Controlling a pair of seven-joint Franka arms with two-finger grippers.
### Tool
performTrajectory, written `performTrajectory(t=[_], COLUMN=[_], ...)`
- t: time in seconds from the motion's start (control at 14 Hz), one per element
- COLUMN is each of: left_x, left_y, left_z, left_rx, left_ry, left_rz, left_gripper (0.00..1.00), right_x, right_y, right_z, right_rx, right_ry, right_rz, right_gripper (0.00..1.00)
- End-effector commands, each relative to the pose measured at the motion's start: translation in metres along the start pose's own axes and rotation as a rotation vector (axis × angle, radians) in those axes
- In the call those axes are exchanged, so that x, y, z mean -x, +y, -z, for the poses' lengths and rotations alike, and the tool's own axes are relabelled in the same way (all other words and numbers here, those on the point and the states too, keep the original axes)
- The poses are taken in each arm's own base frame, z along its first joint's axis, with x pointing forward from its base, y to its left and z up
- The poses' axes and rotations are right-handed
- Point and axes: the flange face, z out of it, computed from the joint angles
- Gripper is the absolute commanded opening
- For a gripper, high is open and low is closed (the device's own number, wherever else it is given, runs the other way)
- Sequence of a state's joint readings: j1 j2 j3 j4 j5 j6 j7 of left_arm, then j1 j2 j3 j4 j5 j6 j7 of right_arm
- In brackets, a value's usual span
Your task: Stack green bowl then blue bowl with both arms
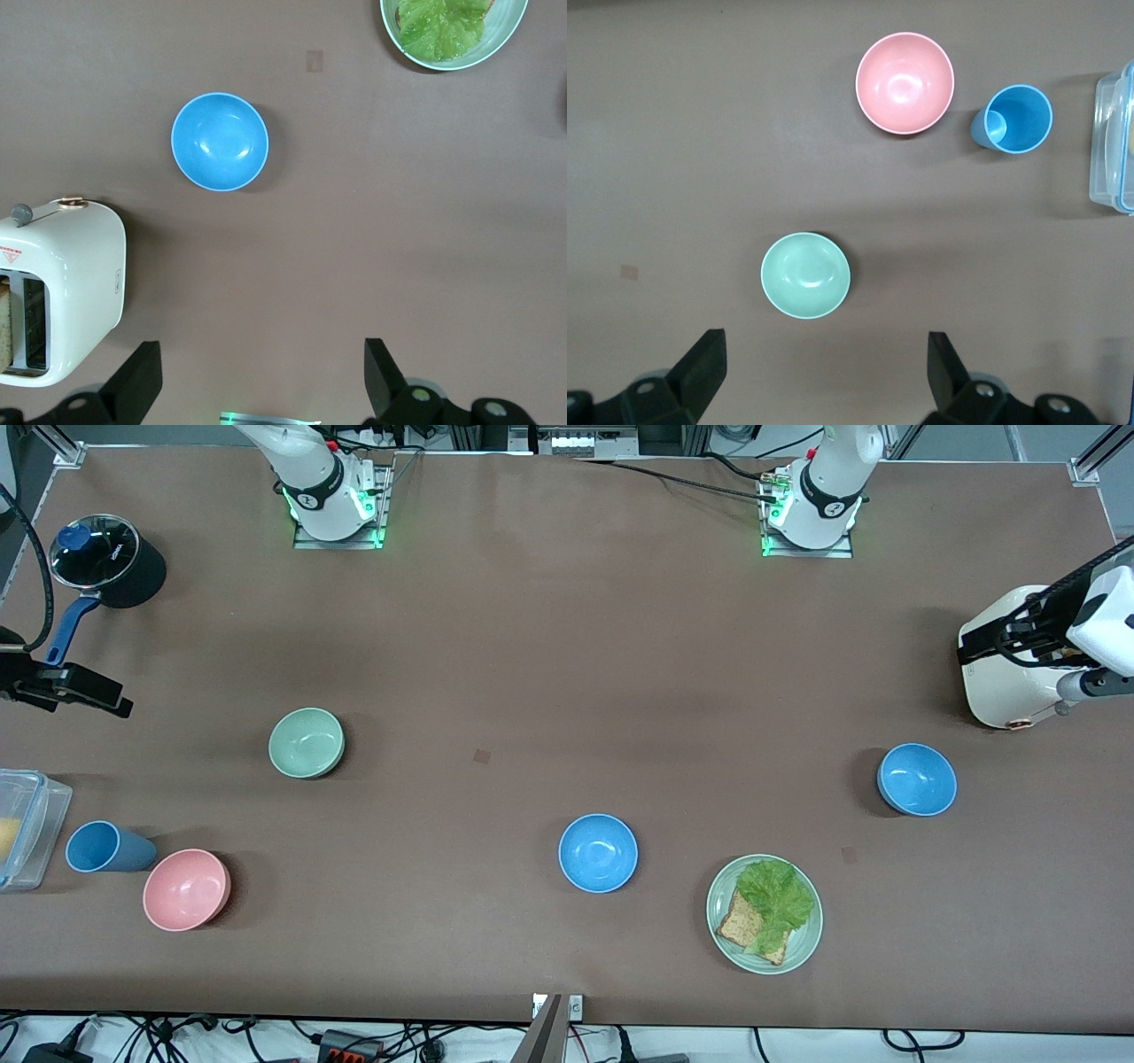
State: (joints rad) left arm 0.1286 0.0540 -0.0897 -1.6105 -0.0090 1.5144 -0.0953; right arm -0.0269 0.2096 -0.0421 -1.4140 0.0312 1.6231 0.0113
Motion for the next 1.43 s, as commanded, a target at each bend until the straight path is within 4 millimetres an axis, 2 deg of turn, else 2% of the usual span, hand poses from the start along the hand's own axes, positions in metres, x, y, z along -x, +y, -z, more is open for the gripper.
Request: performTrajectory(t=[0.0,0.14,0.29,0.64,0.79,0.86,1.0,1.21,1.36], left_x=[-0.002,-0.004,-0.004,-0.004,-0.004,-0.004,-0.004,-0.004,-0.004], left_y=[-0.003,-0.004,-0.005,-0.007,-0.007,-0.007,-0.007,-0.007,-0.006], left_z=[0.003,0.001,0.0,0.0,0.0,-0.001,-0.001,-0.001,0.0], left_rx=[0.014,0.021,0.022,0.021,0.021,0.021,0.021,0.021,0.021], left_ry=[0.0,-0.006,-0.008,-0.007,-0.009,-0.012,-0.012,-0.012,-0.012], left_rz=[-0.003,-0.01,-0.041,-0.039,-0.039,-0.039,-0.039,-0.039,-0.041], left_gripper=[1.0,1.0,1.0,1.0,1.0,1.0,1.0,1.0,1.0], right_x=[0.022,0.043,0.061,0.059,0.053,0.046,0.029,0.001,-0.011], right_y=[0.002,0.003,0.0,0.005,0.004,0.003,0.004,0.002,-0.003], right_z=[0.003,-0.008,-0.009,-0.01,-0.025,-0.038,-0.079,-0.171,-0.234], right_rx=[0.016,0.046,0.045,0.044,0.046,0.047,0.064,0.069,0.069], right_ry=[-0.028,-0.051,-0.014,-0.009,-0.035,-0.047,-0.08,-0.164,-0.213], right_rz=[0.016,0.055,0.059,0.047,0.05,0.052,0.059,0.064,0.076], right_gripper=[1.0,1.0,1.0,1.0,1.0,1.0,1.0,1.0,1.0])
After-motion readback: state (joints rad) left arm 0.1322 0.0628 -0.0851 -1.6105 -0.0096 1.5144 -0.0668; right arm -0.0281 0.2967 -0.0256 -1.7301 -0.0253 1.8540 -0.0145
